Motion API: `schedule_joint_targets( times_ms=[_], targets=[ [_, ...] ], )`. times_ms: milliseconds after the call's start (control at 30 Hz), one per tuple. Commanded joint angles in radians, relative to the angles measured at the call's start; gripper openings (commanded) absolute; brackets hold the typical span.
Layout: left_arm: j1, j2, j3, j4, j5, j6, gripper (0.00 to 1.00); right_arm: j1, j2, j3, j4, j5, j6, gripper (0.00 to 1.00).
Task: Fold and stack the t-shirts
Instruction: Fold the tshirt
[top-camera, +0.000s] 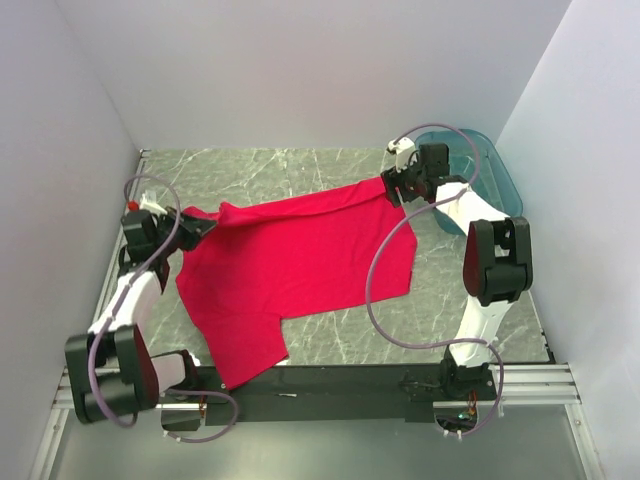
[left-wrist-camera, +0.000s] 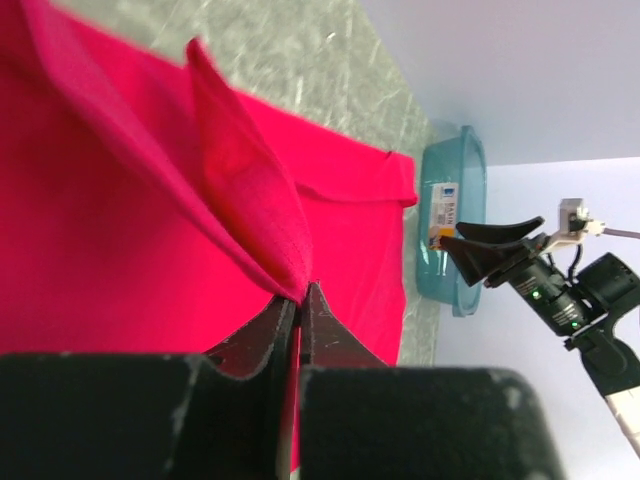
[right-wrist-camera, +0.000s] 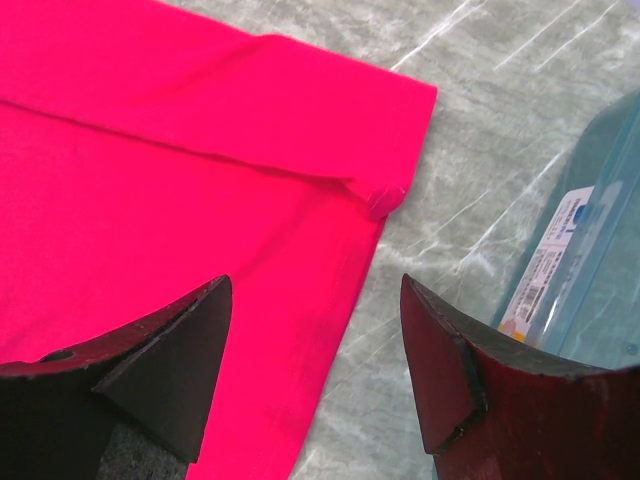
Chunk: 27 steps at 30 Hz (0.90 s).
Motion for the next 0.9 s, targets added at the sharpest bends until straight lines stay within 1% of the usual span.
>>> schedule_joint_targets(
  times_ms=[0,100,200,233,267,300,333,400,433,500,533,600,633,700,733,767,800,833,867],
  targets=[
    [0.002,-0.083,-0.058,-0.051,-0.055,0.0,0.08,-0.006,-0.067,-0.007,0.02,-0.019,0.014,0.75],
    [0.002,-0.144,-0.138,-0.082,-0.058,-0.041,0.16,-0.007,-0.078,-0.013,0.023,-0.021,0.017,0.75],
    [0.002,-0.227,-0.212,-0.158,-0.083,-0.072,0.31,-0.007,-0.088,-0.022,0.023,-0.024,0.017,0.75],
    [0.002,-0.274,-0.222,-0.188,-0.104,-0.077,0.39,-0.006,-0.093,-0.028,0.025,-0.022,0.017,0.75],
    [0.002,-0.304,-0.238,-0.226,-0.119,-0.08,0.43,-0.006,-0.099,-0.032,0.025,-0.022,0.015,0.75],
    [0.002,-0.336,-0.245,-0.287,-0.129,-0.1,0.47,-0.006,-0.102,-0.036,0.026,-0.024,0.015,0.75],
    [0.004,-0.406,-0.253,-0.309,-0.136,-0.113,0.55,-0.007,-0.107,-0.041,0.026,-0.022,0.014,0.75],
    [0.002,-0.48,-0.259,-0.347,-0.156,-0.129,0.61,-0.009,-0.117,-0.045,0.026,-0.025,0.015,0.75],
    [0.002,-0.537,-0.253,-0.36,-0.167,-0.124,0.67,-0.007,-0.122,-0.048,0.025,-0.03,0.017,0.75],
    [0.002,-0.56,-0.215,-0.36,-0.201,-0.072,0.73,-0.007,-0.133,-0.053,0.02,-0.044,0.021,0.75],
    [0.002,-0.528,-0.198,-0.357,-0.207,-0.049,0.78,-0.009,-0.137,-0.058,0.017,-0.05,0.024,0.75],
    [0.002,-0.452,-0.137,-0.347,-0.178,0.024,0.78,-0.006,-0.157,-0.064,0.007,-0.08,0.029,0.75],
    [0.002,-0.342,-0.089,-0.344,-0.161,0.047,0.78,-0.007,-0.163,-0.068,-0.001,-0.091,0.031,0.75],
    [0.002,-0.222,-0.031,-0.349,-0.126,0.138,0.76,-0.007,-0.176,-0.071,-0.032,-0.142,0.035,0.75],
    [0.002,-0.11,0.032,-0.36,-0.121,0.167,0.76,-0.007,-0.18,-0.074,-0.043,-0.163,0.035,0.75],
    [0.004,-0.058,0.063,-0.36,-0.112,0.194,0.75,-0.006,-0.186,-0.081,-0.05,-0.18,0.04,0.75],
    [0.002,-0.009,0.095,-0.361,-0.1,0.255,0.74,-0.007,-0.19,-0.091,-0.061,-0.214,0.041,0.75],
    [0.004,0.083,0.16,-0.367,-0.094,0.285,0.71,-0.006,-0.193,-0.094,-0.064,-0.228,0.044,0.75],
    [0.001,0.128,0.194,-0.378,-0.084,0.338,0.7,-0.006,-0.199,-0.096,-0.07,-0.241,0.049,0.75]
  ],
)
